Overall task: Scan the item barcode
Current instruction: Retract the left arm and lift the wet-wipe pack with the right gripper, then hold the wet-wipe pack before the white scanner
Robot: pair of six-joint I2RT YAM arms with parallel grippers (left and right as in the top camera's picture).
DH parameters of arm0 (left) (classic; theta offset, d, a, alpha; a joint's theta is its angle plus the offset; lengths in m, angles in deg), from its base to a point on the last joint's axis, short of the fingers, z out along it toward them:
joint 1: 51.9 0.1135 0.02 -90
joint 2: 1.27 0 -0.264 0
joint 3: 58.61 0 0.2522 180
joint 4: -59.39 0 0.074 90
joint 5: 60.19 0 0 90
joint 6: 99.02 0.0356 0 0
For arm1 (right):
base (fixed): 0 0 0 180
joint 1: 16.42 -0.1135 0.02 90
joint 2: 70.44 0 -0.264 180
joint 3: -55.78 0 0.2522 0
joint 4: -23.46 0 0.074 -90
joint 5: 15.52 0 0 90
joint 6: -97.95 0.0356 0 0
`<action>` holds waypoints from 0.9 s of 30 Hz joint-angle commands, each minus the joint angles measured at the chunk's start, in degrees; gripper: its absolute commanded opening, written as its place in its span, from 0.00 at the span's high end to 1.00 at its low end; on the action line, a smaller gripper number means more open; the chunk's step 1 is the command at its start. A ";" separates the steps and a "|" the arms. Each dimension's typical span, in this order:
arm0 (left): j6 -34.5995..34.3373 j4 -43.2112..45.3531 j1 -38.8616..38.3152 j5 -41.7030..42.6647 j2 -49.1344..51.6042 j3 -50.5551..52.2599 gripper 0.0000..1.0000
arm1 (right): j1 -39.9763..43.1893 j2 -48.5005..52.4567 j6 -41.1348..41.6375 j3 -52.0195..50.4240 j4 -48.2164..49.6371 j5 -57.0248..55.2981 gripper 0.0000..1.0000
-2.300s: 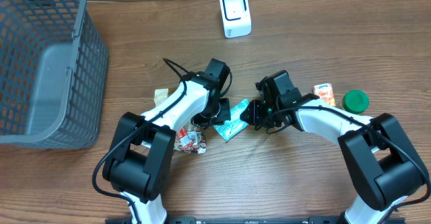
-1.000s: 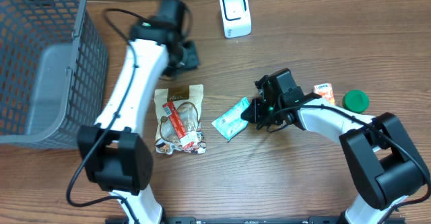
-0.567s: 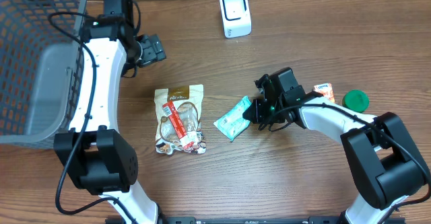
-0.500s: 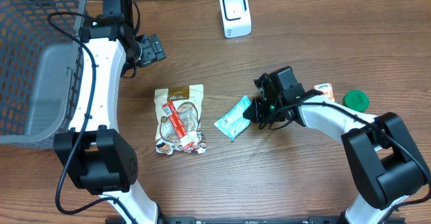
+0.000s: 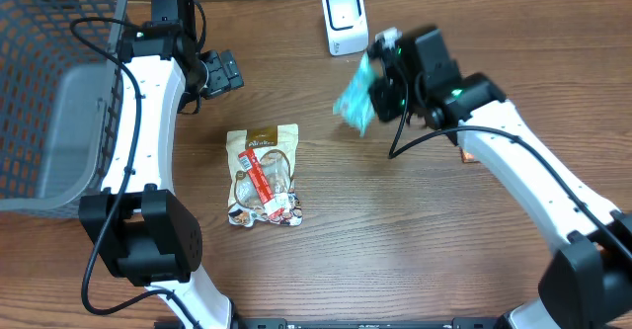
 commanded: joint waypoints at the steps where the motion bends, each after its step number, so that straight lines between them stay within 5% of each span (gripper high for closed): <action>1: 1.09 0.04 -0.07 -0.76 -0.90 -0.87 0.00 | 0.15 -2.14 -16.94 4.76 1.95 -5.66 0.96; 15: 1.09 0.04 -0.35 -0.76 -0.90 -0.87 0.00 | 0.15 3.30 -44.00 5.73 30.12 -8.94 0.96; 27: 1.09 0.04 -0.39 -0.76 -0.90 -0.87 0.00 | 0.15 19.02 -57.07 5.73 50.75 -12.48 0.96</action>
